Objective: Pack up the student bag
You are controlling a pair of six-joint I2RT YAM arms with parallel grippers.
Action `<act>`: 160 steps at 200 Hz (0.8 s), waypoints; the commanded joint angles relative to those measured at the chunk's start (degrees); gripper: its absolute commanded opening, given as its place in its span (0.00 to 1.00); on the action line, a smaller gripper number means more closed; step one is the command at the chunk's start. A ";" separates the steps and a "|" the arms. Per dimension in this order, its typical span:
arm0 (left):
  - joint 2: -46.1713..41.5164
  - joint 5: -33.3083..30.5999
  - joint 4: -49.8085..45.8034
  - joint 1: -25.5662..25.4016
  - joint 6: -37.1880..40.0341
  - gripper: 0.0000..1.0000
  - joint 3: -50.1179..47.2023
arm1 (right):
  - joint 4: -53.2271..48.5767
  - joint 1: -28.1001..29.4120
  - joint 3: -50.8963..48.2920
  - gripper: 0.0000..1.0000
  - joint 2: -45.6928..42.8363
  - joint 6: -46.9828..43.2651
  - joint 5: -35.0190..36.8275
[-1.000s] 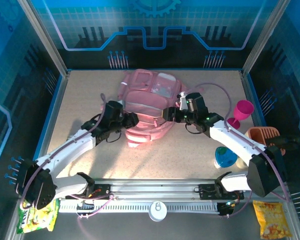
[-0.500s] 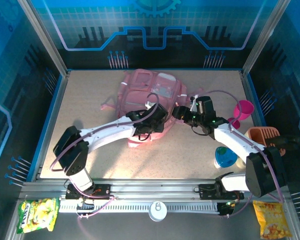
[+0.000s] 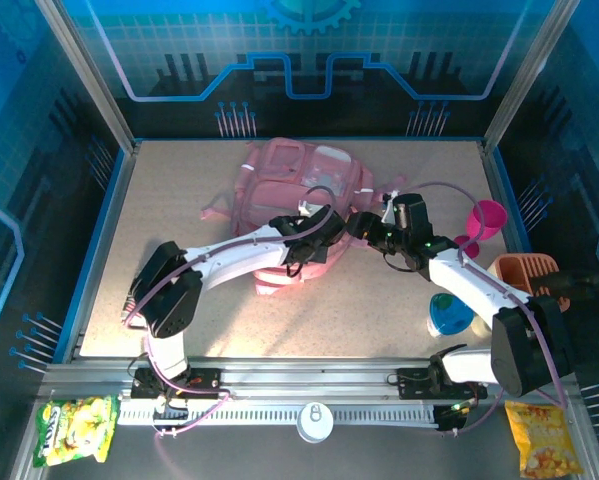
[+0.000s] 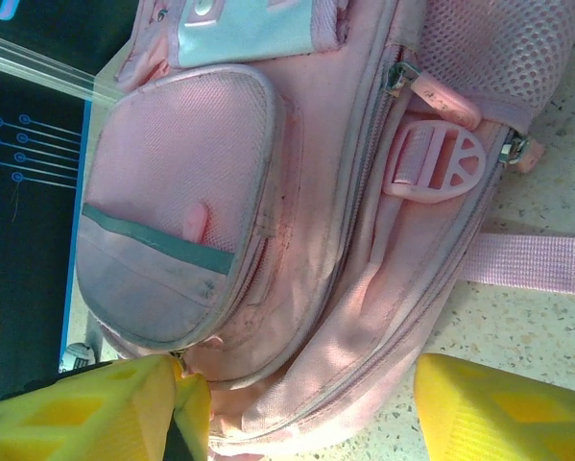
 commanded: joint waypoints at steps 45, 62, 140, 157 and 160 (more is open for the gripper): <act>2.38 -2.72 -4.44 -0.40 1.91 0.08 3.27 | -0.89 -0.11 -0.43 0.67 -2.36 0.41 3.09; 0.66 -1.32 -2.33 -0.37 2.46 0.00 1.90 | -0.35 -0.14 -0.90 0.67 -2.27 1.44 3.09; -8.28 15.56 14.94 -0.34 9.05 0.00 -7.21 | 6.21 -1.31 0.35 0.56 1.97 15.86 -7.61; -7.69 18.19 16.04 -0.27 9.43 0.00 -6.73 | 6.08 -0.97 1.94 0.53 3.77 17.58 -9.20; -7.58 18.63 16.17 -0.33 9.52 0.00 -6.66 | 6.02 -0.83 2.14 0.53 4.13 17.68 -9.43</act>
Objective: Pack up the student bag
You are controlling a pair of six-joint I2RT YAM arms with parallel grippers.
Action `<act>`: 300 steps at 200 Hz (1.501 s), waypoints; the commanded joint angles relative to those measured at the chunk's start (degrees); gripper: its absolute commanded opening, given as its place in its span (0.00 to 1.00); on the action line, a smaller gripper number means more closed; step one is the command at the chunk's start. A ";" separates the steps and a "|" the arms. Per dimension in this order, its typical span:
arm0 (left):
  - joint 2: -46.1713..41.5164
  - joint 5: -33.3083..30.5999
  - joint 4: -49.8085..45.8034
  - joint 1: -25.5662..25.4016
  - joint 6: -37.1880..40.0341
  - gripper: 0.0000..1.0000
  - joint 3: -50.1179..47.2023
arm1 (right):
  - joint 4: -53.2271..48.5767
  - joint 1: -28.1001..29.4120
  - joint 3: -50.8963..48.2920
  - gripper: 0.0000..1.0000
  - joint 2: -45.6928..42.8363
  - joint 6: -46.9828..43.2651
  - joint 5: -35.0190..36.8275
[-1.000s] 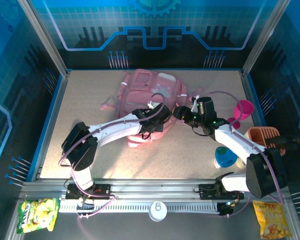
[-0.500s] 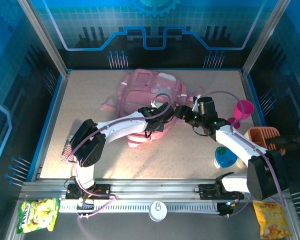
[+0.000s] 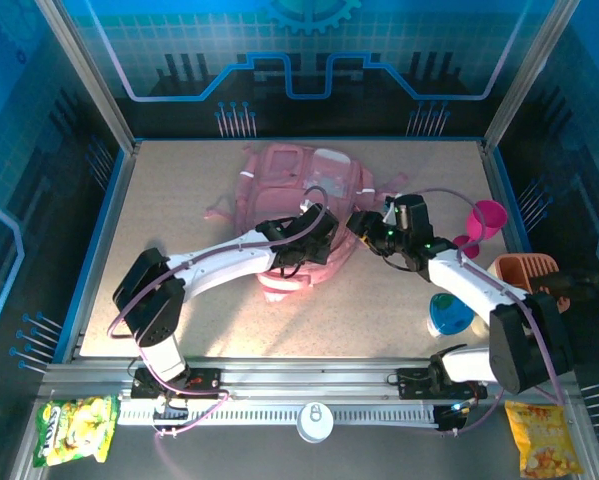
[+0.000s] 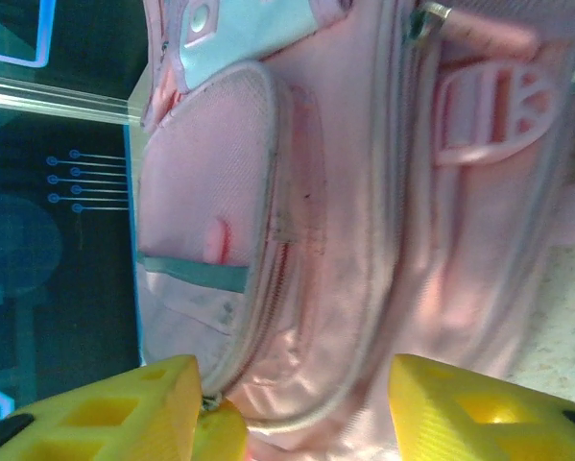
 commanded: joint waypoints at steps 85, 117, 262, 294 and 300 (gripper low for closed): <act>1.28 11.35 6.15 -0.66 3.97 0.00 1.29 | 2.23 1.58 5.72 0.40 9.23 5.07 -6.46; 0.28 11.16 4.99 -0.32 5.36 0.00 0.73 | 3.58 1.56 5.72 0.25 10.37 3.54 -5.42; -17.77 20.77 5.86 23.18 7.15 0.00 -23.34 | -4.28 -4.29 5.34 0.15 7.13 -5.54 1.96; -17.00 26.21 11.07 23.99 6.79 0.00 -24.46 | -4.42 -4.92 4.96 0.17 6.36 -5.63 1.61; -16.95 27.22 11.89 23.95 6.64 0.00 -24.61 | -4.05 -4.92 4.66 0.19 5.96 -5.10 1.02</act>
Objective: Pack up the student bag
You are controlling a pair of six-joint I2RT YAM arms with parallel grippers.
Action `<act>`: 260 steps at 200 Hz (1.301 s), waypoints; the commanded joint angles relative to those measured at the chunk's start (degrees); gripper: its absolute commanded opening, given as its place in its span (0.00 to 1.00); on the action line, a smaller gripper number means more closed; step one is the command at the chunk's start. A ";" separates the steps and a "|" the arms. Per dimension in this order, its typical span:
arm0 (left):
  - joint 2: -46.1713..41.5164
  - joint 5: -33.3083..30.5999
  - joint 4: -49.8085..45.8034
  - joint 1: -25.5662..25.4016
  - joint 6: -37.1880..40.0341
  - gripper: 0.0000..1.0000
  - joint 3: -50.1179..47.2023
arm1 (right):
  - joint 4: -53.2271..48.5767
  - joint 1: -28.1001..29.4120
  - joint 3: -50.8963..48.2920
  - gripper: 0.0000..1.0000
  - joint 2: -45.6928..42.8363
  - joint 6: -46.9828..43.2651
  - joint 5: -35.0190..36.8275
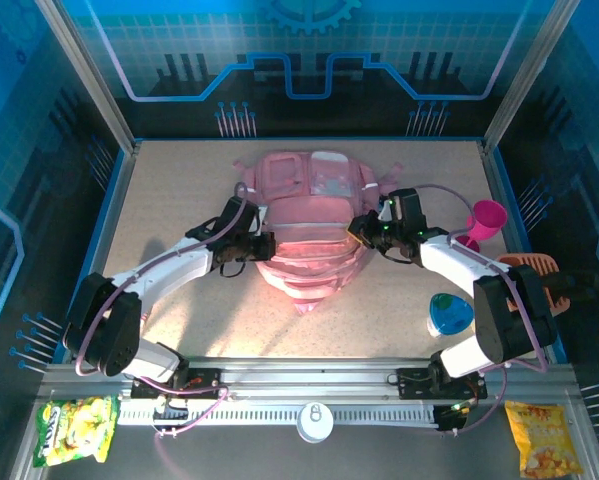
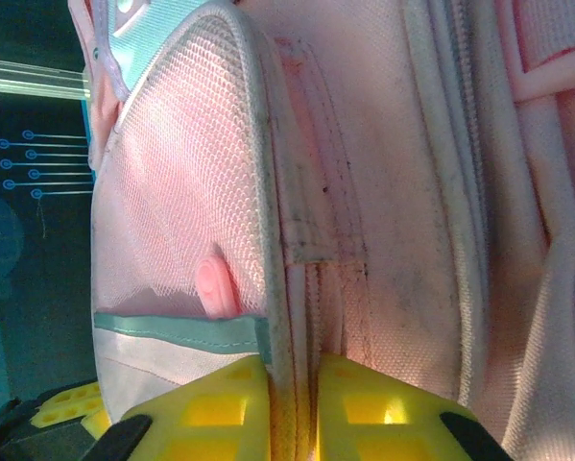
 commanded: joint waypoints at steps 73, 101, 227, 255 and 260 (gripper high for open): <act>-0.98 2.83 3.91 -6.87 -0.38 0.00 2.20 | -2.06 8.48 -6.72 0.61 -12.33 19.05 11.91; 0.82 3.37 4.71 -9.96 -1.14 0.00 3.99 | -0.48 12.15 -7.13 0.61 -11.27 23.55 14.26; 0.14 -2.54 -8.56 -4.78 3.56 0.00 4.72 | -2.06 7.59 -5.12 0.18 -6.79 13.67 18.24; 0.88 1.98 -6.17 1.42 0.56 0.00 4.49 | -1.01 7.59 -5.17 0.18 -6.77 12.47 18.46; 1.51 3.00 -5.53 1.97 0.08 0.00 4.81 | -0.57 7.59 -5.17 0.19 -6.54 12.35 18.02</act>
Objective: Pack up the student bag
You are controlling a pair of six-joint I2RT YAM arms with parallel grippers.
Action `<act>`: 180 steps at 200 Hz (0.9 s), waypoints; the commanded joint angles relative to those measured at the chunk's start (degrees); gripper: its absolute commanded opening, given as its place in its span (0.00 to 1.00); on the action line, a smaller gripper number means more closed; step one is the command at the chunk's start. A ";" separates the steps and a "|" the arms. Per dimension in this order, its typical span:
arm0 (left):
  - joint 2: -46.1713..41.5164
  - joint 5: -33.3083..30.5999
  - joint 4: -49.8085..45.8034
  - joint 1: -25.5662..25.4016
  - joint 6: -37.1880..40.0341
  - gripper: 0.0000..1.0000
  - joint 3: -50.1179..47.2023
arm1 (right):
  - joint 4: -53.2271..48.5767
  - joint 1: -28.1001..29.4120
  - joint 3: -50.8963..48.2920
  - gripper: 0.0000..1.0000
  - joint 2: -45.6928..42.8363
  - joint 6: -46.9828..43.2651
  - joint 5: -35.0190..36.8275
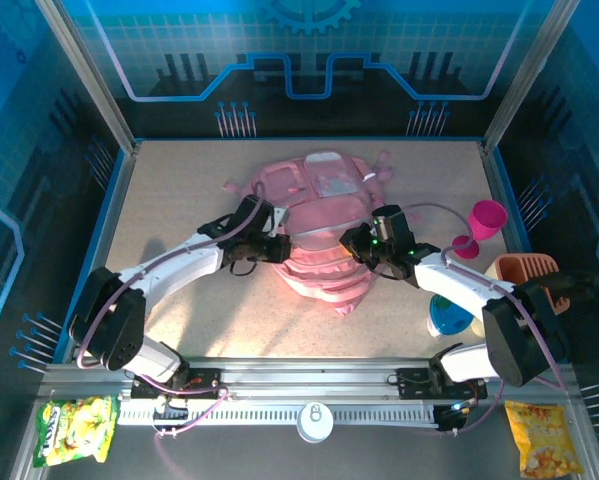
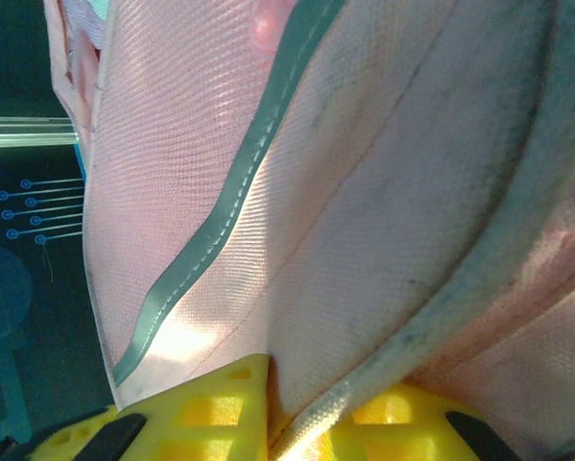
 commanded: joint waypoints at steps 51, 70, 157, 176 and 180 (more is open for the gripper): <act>4.26 0.03 -2.67 6.70 -5.18 0.26 6.58 | 0.27 -2.07 1.41 0.32 0.67 -7.03 0.68; 1.72 -4.25 -5.19 8.66 -7.62 0.50 5.43 | -1.80 -2.25 3.31 0.49 -0.31 -12.38 -0.89; -20.47 -31.00 -12.27 22.32 -16.60 0.99 -14.70 | -15.81 -2.23 13.04 0.91 -1.92 -30.52 4.45; -23.21 -32.59 -12.83 27.64 -17.90 0.99 -18.11 | -16.35 -2.16 14.21 0.92 -2.01 -31.22 4.55; -23.60 -32.43 -12.62 28.87 -17.83 0.99 -18.73 | -16.31 -2.16 14.29 0.92 -2.00 -31.28 4.46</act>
